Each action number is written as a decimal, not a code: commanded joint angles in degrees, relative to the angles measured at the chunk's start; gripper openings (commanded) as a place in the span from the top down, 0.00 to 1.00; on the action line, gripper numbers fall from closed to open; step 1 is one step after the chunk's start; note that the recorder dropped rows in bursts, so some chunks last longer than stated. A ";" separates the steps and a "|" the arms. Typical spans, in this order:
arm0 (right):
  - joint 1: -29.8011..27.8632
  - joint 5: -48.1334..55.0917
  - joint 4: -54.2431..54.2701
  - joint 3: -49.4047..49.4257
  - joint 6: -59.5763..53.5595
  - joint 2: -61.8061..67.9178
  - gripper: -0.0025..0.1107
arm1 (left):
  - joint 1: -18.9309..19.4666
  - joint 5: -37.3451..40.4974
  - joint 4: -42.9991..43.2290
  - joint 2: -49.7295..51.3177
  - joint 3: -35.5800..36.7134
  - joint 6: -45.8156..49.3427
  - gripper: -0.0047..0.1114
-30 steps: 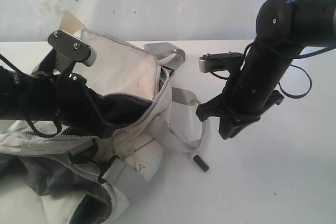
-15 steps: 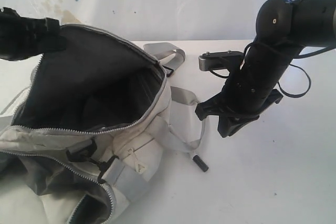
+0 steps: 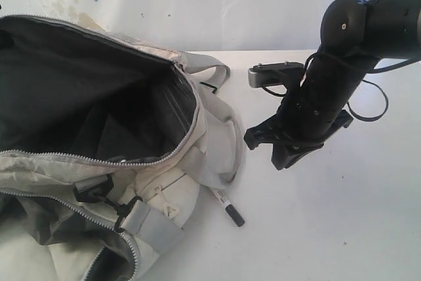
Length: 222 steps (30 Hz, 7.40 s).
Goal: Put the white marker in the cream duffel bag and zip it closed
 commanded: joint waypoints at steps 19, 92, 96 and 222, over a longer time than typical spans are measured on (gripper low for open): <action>9.04 -4.33 0.82 1.68 -9.21 0.67 0.61 | 0.39 -0.13 -2.05 -0.22 -0.27 -0.54 0.96; 15.48 -4.80 -10.93 1.57 -0.91 -19.35 0.98 | 0.39 -0.09 -1.84 -0.22 -0.27 -0.54 0.96; 15.48 -4.53 -12.15 1.57 0.37 -21.55 0.98 | 0.39 -0.09 -1.84 -0.22 -0.27 -0.54 0.96; 4.66 -4.07 3.24 -0.44 -2.34 -12.41 0.61 | -21.44 23.75 14.48 3.00 -3.07 1.97 0.26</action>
